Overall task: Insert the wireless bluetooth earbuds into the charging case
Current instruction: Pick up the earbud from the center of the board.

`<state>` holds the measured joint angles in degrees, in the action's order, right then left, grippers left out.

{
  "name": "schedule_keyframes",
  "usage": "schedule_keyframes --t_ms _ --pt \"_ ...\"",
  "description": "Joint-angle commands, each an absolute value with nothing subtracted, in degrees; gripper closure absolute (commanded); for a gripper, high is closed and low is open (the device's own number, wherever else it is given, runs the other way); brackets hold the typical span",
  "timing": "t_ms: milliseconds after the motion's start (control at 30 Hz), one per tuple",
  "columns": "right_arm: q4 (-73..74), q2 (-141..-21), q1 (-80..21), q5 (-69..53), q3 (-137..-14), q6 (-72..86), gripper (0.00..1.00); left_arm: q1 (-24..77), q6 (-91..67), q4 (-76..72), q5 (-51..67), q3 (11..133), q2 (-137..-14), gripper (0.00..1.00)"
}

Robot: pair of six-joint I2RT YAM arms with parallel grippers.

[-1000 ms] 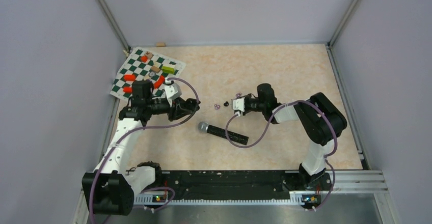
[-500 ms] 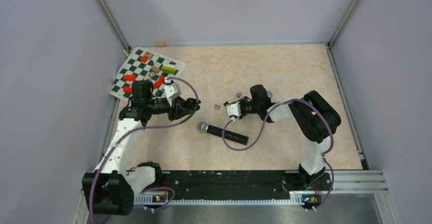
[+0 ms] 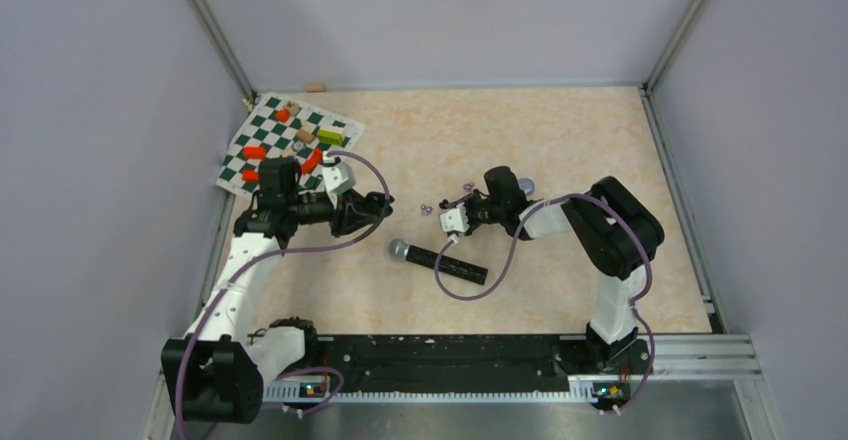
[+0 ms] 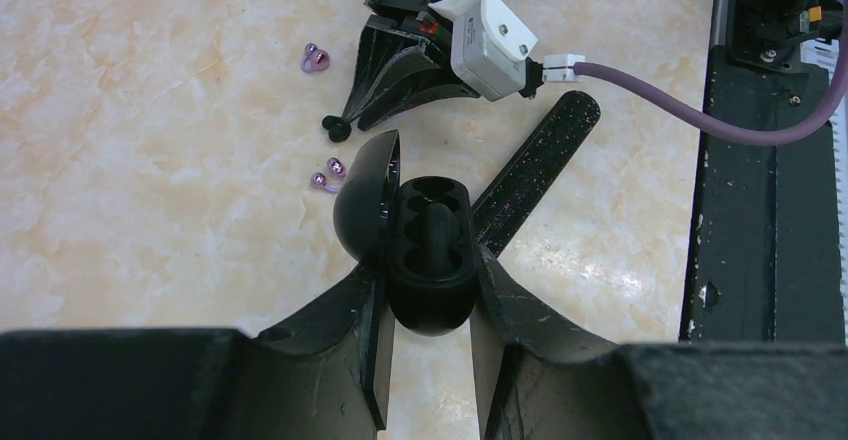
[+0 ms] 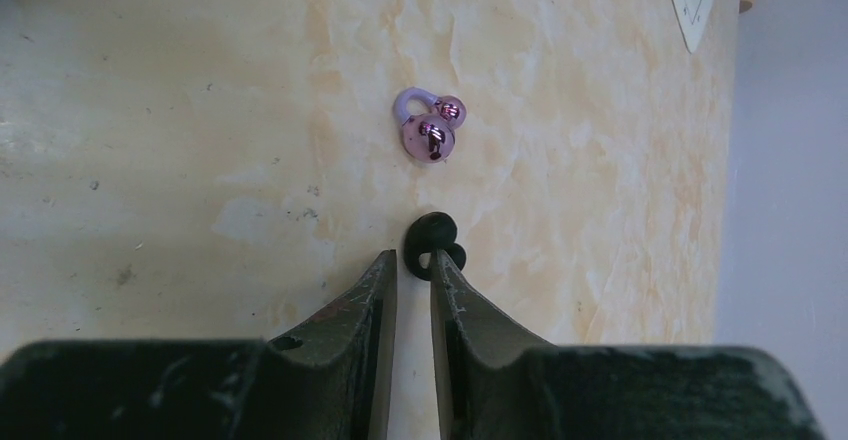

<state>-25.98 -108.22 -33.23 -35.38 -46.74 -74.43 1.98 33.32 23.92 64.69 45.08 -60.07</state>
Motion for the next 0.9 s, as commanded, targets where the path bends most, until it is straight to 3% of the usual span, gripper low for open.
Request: schedule_keyframes --t_ms 0,300,867 --pt "-20.98 -110.23 -33.91 -35.42 -49.1 -75.57 0.81 1.67 33.09 21.97 66.08 44.82 -58.49 1.0" --pt "-17.56 -110.31 -34.19 -35.43 -50.1 -77.66 0.86 1.67 32.84 21.99 66.01 44.82 -58.27 1.0" --pt "-11.22 -111.33 -34.37 -35.76 -52.98 -80.84 0.84 1.58 31.99 21.28 65.42 44.65 -57.92 1.0"
